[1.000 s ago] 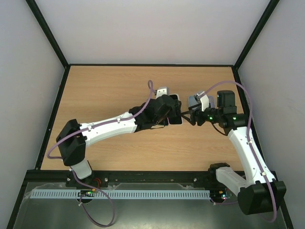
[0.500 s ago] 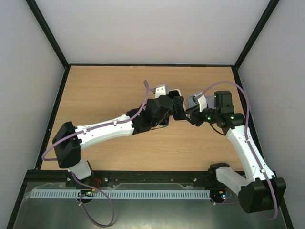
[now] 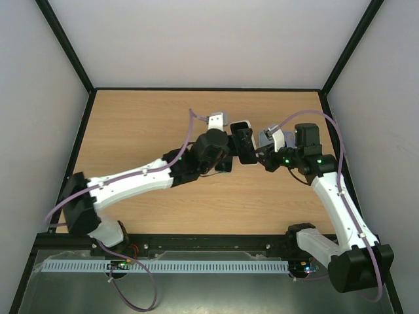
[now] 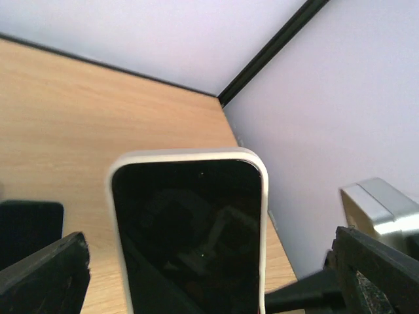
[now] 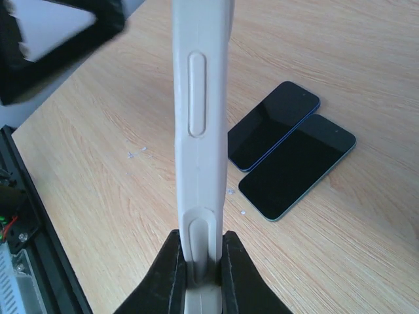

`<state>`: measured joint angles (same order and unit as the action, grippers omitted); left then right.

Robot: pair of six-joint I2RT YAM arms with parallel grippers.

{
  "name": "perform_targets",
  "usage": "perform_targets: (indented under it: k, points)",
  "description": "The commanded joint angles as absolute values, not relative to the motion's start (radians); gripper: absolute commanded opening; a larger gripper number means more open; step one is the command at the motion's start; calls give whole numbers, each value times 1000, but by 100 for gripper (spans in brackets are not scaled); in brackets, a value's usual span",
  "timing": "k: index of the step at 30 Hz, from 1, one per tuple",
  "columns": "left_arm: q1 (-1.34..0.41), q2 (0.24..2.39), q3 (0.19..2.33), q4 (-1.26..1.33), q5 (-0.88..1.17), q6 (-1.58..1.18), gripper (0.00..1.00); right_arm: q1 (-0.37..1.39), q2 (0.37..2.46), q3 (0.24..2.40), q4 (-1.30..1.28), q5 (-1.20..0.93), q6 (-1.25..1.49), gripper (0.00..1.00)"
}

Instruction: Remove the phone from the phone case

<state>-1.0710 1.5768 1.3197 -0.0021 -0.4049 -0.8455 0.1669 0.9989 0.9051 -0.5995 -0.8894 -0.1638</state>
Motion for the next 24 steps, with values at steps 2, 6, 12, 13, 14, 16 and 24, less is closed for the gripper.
perform_targets:
  k: [2,6,12,13,14,16,24]
  points:
    - [-1006,1357,1148,132,-286,-686,100,169,998,1022,-611,-943,-118,2]
    - [-920,1162,904,290,-92,-612,98,169,980,1049,-631,-1039,-101,2]
    - [-852,983,689,478,243,-552,83,169,920,1037,-650,-1241,-84,2]
    - [-853,977,677,493,278,-552,80,169,902,1027,-631,-1264,-65,2]
    - [-852,974,672,507,312,-556,79,169,889,1018,-622,-1300,-44,2]
    - [-855,980,656,549,343,-581,78,169,862,1003,-590,-1332,-14,2]
    - [-894,1090,713,648,413,-608,70,170,822,985,-599,-1367,0,2]
